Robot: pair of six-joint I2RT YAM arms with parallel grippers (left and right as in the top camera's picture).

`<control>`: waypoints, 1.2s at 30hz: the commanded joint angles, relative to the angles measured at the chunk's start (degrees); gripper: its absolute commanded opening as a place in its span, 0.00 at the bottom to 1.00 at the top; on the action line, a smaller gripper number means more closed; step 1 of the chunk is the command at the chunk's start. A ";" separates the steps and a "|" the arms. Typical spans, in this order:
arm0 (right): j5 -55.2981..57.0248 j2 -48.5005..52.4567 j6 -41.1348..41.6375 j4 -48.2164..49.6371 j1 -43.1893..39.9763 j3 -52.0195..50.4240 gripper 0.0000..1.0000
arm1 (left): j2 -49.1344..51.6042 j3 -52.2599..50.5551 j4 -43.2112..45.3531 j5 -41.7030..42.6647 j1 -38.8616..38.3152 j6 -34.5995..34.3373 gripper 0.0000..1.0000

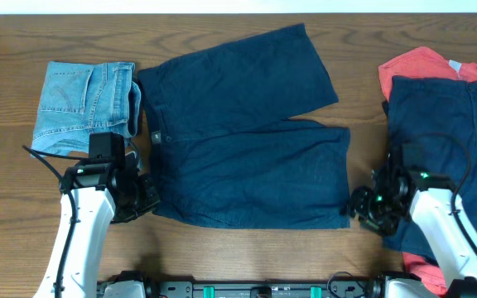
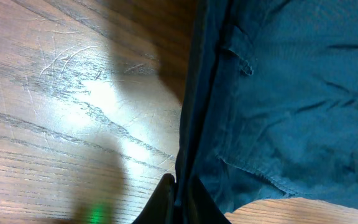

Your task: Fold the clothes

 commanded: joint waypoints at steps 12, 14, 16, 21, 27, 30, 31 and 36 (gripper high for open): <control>-2.58 -0.22 12.63 17.57 -0.31 -11.74 0.56 | -0.50 1.03 0.26 -0.74 0.09 0.96 0.07; -2.62 -0.22 12.63 17.94 -0.31 -11.74 0.51 | -0.50 1.03 0.26 -0.74 0.09 0.96 0.07; -2.43 -0.22 12.52 17.29 -0.31 -11.74 0.37 | -0.50 1.03 0.24 -0.74 0.09 0.96 0.07; -2.38 -0.24 12.50 16.37 -0.31 -11.72 0.01 | -0.50 1.03 0.24 -0.72 0.09 0.96 0.07; -2.27 -0.31 11.58 15.52 -0.33 -10.58 0.01 | -0.50 1.03 0.24 -0.72 0.09 0.96 0.07; -2.36 -0.74 9.57 13.11 -0.37 -8.59 0.01 | -0.52 1.20 -0.28 -0.70 0.09 0.94 0.07; -2.34 -1.07 8.48 11.63 -0.37 -7.54 0.01 | -0.52 1.42 -0.94 -0.70 0.09 0.94 0.07; -1.05 -3.69 2.89 3.50 -0.37 -0.24 0.01 | -0.52 4.24 -6.71 -0.70 0.09 0.96 0.06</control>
